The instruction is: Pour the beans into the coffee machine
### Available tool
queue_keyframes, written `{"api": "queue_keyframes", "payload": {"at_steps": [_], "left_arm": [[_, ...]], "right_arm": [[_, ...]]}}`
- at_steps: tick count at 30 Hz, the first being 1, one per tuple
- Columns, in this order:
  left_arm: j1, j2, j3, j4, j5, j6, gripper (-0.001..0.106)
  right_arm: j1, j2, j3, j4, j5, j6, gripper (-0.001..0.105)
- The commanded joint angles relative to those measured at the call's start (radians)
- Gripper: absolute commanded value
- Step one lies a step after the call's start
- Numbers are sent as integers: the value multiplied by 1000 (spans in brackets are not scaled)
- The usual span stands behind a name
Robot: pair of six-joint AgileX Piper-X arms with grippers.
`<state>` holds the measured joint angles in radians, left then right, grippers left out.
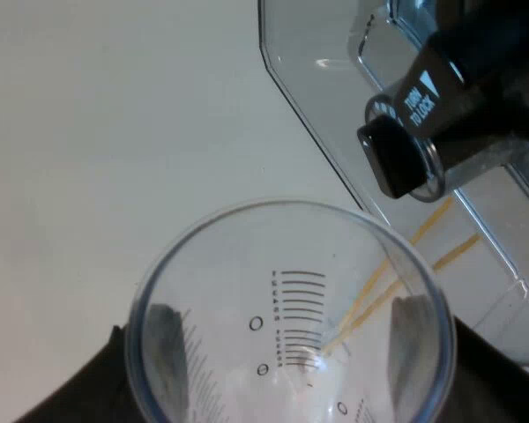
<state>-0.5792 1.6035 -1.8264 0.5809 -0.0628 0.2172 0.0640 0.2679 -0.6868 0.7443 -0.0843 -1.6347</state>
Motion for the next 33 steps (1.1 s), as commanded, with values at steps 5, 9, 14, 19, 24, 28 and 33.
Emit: {"api": "queue_keyframes", "payload": {"at_steps": [5, 9, 14, 19, 24, 28, 33], "left_arm": [[1, -1, -6, -22, -73, -354, 31], [12, -8, -6, -74, -198, -627, 31], [87, -39, -6, -85, -260, -805, 31], [189, -98, -6, -85, -262, -1004, 31], [322, -164, -6, -24, -229, -1266, 31], [439, -202, -6, 184, -45, -1530, 31], [543, -244, 65, 222, 218, -1622, 31]], "right_arm": [[0, -4, -13, 2, -11, 1, 104], [0, -4, -13, 2, -11, 1, 104], [0, -4, -13, 2, -11, 1, 104], [0, -4, -13, 2, -11, 1, 104], [0, -4, -13, 2, -11, 1, 104], [0, -4, -13, 2, -11, 1, 104], [0, -4, -13, 2, -11, 1, 104]]}}
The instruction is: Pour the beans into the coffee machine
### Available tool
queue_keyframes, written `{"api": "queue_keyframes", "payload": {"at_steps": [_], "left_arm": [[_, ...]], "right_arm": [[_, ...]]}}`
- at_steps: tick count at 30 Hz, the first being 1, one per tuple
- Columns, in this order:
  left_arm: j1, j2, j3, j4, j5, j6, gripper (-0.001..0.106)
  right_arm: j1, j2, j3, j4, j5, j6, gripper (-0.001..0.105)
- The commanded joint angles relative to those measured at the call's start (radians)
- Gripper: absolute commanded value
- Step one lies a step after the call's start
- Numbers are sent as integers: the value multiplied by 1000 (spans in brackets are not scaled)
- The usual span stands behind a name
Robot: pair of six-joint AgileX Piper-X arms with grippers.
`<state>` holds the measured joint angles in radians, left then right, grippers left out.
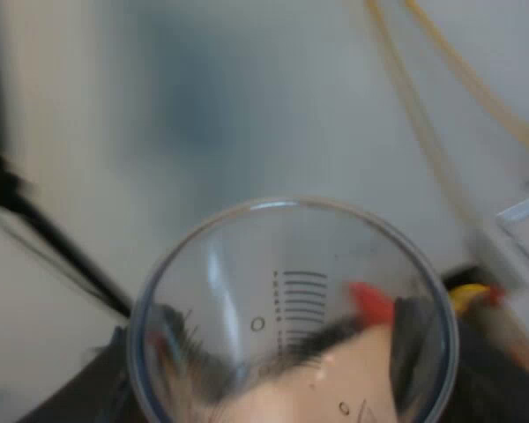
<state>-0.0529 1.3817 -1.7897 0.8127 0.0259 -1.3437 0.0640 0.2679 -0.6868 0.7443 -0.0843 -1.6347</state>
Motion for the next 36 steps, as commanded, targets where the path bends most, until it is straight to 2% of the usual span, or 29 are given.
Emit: {"api": "queue_keyframes", "payload": {"at_steps": [1, 3, 9, 10, 15, 19, 24, 29, 32, 36], "left_arm": [[34, -39, 55, -22, 156, -66, 31], [55, -60, 87, -27, 174, -66, 31], [93, -128, 194, -44, 174, -89, 31], [103, -156, 244, -57, 172, -89, 31], [131, -227, 375, -88, 173, -126, 31], [135, -283, 483, -98, 173, -141, 31], [135, -360, 626, -163, 173, -141, 31], [135, -432, 726, -204, 173, -141, 31], [135, -474, 782, -237, 173, -157, 31], [147, -523, 870, -292, 181, -211, 31]], "right_arm": [[0, -4, -15, 2, -11, 1, 104], [0, -4, -17, 2, -11, 1, 104], [0, -4, -20, 2, -25, 1, 104], [0, -4, -20, 2, -25, 1, 104], [0, -4, -20, 2, -32, 1, 104], [0, -4, -20, 2, -32, 1, 104], [0, -4, -20, 2, -33, 1, 104], [0, -4, -20, 2, -47, 1, 104], [0, -4, -20, 2, -55, 1, 104], [0, -4, -20, 2, -54, 1, 104]]}}
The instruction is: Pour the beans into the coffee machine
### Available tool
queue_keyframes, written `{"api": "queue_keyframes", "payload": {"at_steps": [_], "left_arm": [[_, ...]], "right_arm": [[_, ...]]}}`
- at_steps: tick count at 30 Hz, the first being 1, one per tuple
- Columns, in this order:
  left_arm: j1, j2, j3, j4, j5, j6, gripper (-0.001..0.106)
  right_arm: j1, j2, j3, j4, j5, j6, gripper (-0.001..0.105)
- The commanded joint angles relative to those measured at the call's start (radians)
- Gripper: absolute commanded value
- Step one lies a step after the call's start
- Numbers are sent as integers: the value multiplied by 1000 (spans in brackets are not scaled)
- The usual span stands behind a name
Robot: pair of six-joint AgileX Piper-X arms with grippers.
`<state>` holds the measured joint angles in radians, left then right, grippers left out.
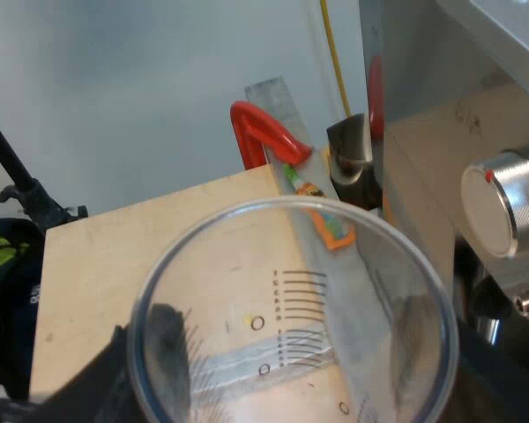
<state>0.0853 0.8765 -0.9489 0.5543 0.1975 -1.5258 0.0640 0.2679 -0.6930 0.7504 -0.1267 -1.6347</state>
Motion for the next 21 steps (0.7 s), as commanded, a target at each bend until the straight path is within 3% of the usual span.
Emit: {"api": "queue_keyframes", "payload": {"at_steps": [1, 7, 8, 15, 18, 21], "left_arm": [[23, -32, 61, -53, 24, -50, 31], [97, -77, 189, -127, 67, -92, 31], [116, -92, 241, -179, 68, -112, 31], [116, -113, 392, -307, 69, -115, 31], [116, -113, 415, -337, 69, -115, 31], [116, -113, 500, -461, 69, -115, 31]], "right_arm": [[0, -4, -14, -5, -12, 1, 104], [0, -4, -14, -5, -12, 1, 104], [0, -4, -14, -5, -12, 1, 104], [0, -4, -14, -5, -12, 1, 104], [0, -4, -14, 0, -12, 1, 104], [0, -4, -14, 8, -12, 1, 104]]}}
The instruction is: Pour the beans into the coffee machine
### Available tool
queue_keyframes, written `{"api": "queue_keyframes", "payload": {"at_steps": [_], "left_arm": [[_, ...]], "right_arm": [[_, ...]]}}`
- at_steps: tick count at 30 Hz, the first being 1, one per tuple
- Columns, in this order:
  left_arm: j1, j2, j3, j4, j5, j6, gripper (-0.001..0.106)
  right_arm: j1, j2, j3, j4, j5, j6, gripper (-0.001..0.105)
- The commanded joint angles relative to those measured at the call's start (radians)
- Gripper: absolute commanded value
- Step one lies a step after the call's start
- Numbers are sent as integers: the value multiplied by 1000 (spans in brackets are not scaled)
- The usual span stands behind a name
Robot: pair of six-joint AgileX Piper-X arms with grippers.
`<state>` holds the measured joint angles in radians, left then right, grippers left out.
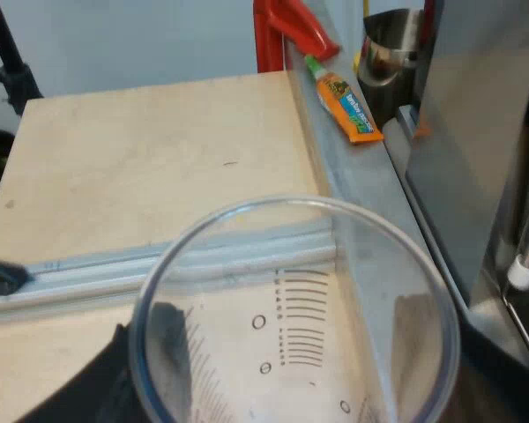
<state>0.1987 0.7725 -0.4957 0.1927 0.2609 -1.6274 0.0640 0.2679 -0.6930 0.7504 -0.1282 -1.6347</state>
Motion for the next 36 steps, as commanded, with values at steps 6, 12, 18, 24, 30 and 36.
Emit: {"api": "queue_keyframes", "payload": {"at_steps": [6, 12, 18, 24, 30, 36], "left_arm": [[3, -9, 135, -220, 5, -14, 31], [3, 18, 193, -280, 5, -14, 31], [3, 72, 228, -387, 9, -14, 31], [3, 134, 227, -446, 9, -7, 31], [3, 211, 227, -461, 9, -7, 31], [3, 259, 227, -498, 29, -7, 31]], "right_arm": [[0, -4, -14, 54, -10, 1, 104], [0, -4, -14, 54, -10, 1, 104], [0, -4, -14, 54, -10, 1, 104], [0, -4, -14, 54, -10, 1, 104], [0, -4, -14, 54, -10, 1, 104], [0, -4, -14, 54, -10, 1, 104]]}}
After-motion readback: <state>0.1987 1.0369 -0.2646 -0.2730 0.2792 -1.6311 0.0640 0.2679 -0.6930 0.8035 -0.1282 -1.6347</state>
